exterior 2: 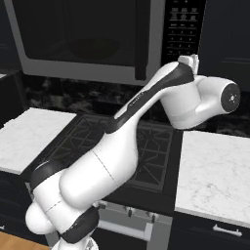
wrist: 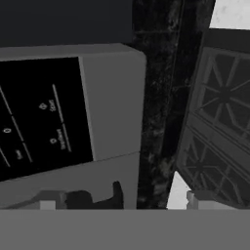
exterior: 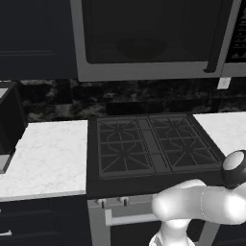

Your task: Pick the broccoli from the sink and place it in the bowl. Then pick the bowl and place it in the microwave. Then close the microwave door and press the start button.

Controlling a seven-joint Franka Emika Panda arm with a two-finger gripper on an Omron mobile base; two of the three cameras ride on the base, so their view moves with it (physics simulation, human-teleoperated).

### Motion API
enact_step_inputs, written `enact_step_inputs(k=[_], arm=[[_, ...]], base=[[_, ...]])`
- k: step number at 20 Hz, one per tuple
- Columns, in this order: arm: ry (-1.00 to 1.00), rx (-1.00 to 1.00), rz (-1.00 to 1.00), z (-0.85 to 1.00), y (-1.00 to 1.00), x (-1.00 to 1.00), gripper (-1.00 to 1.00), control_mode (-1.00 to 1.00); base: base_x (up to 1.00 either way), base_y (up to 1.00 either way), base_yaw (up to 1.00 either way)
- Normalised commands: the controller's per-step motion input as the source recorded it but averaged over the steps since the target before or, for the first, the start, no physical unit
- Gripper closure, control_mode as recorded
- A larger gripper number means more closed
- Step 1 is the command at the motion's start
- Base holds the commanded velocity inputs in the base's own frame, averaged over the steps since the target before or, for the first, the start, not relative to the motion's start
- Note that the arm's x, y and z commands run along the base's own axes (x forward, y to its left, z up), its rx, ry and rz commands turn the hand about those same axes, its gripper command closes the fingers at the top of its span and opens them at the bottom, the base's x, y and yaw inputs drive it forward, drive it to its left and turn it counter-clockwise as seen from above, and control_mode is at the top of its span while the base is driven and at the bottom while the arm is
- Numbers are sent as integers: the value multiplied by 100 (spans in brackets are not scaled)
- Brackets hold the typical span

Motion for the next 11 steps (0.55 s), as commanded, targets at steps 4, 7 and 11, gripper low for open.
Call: enact_step_inputs(k=[4,7,11], arm=[[0,0,0,-28,98,-29,-100,-100],[0,0,0,-27,94,-7,-100,-100],[1,0,0,-22,86,0,-100,-100]], base=[[0,0,0],[0,0,0],[0,0,0]])
